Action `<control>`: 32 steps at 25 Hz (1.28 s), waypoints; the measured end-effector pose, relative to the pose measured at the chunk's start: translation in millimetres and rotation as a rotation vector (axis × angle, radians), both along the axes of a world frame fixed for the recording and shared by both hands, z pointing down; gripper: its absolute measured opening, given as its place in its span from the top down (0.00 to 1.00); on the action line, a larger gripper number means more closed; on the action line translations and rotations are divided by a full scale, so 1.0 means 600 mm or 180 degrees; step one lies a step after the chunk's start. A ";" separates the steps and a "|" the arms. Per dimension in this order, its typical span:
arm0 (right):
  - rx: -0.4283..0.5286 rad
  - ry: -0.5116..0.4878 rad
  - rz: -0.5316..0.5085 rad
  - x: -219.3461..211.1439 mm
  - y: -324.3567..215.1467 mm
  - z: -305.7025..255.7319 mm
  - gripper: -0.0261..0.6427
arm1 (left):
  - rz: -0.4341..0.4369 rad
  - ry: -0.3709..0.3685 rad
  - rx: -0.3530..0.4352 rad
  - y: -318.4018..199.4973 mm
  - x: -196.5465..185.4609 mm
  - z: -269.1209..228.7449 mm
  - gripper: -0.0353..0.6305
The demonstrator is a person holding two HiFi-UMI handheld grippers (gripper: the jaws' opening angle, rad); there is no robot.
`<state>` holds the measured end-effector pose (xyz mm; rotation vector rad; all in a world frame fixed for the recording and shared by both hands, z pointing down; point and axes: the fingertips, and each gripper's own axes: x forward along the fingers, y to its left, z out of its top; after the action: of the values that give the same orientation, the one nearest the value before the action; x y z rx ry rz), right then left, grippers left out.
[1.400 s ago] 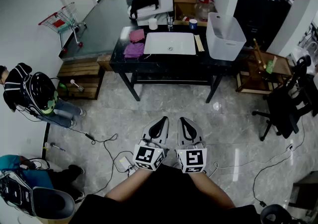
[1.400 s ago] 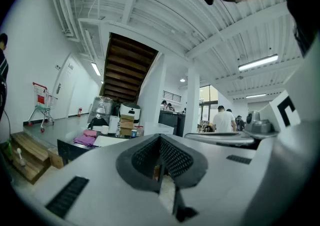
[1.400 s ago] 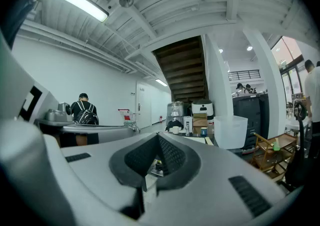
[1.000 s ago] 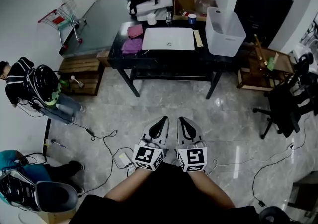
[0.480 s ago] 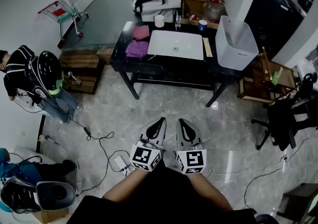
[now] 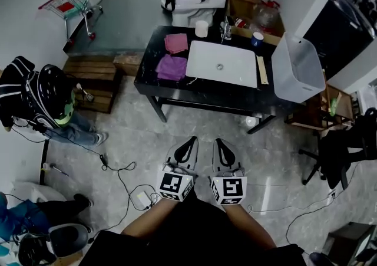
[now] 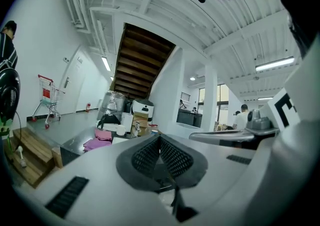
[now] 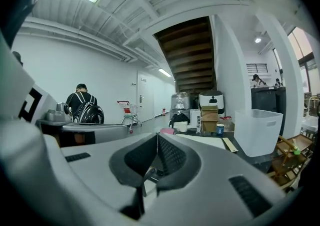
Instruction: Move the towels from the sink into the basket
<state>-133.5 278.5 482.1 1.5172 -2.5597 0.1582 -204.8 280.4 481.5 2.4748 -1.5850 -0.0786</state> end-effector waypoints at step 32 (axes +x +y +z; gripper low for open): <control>-0.0035 0.0001 0.0107 -0.140 -0.256 0.017 0.93 | 0.0014 0.0040 0.0044 -0.246 -0.184 0.000 0.93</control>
<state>-217.4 124.8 492.1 1.5567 -2.5299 0.1759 -314.9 133.0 481.7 2.4831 -1.5793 -0.1048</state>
